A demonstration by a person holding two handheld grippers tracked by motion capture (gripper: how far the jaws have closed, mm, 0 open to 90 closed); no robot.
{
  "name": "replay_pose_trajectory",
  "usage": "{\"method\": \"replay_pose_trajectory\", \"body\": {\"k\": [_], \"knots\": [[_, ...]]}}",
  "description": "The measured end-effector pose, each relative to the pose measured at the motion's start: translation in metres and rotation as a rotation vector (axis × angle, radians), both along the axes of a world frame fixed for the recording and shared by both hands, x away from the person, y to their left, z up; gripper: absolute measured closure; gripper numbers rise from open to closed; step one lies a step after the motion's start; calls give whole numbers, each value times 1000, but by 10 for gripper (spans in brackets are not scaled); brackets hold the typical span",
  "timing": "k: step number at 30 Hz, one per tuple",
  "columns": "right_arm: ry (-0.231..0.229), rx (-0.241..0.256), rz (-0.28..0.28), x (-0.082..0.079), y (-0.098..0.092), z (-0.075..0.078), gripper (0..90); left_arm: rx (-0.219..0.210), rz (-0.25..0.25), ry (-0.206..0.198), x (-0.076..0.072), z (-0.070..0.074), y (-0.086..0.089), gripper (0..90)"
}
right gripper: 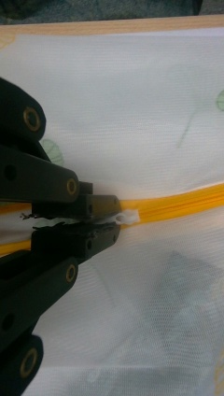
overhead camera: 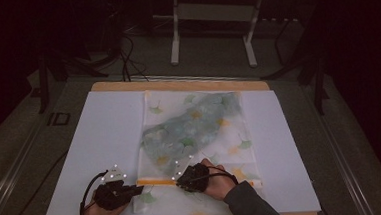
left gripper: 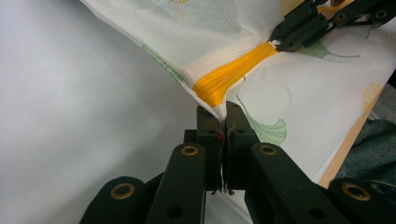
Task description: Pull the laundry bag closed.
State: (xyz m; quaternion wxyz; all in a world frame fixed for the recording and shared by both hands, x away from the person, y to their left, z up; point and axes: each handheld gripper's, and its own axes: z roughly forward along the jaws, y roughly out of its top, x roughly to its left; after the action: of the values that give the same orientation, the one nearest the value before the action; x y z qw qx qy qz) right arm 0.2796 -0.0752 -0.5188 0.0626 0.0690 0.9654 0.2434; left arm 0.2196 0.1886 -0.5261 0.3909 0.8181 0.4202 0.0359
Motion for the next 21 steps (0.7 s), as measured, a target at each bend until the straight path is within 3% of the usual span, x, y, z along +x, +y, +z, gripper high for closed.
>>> {"method": "replay_pose_trajectory", "body": {"k": [21], "knots": [[8,-28,-3,1,-16,2,854,-6,4,4,0,0,1,875]]}}
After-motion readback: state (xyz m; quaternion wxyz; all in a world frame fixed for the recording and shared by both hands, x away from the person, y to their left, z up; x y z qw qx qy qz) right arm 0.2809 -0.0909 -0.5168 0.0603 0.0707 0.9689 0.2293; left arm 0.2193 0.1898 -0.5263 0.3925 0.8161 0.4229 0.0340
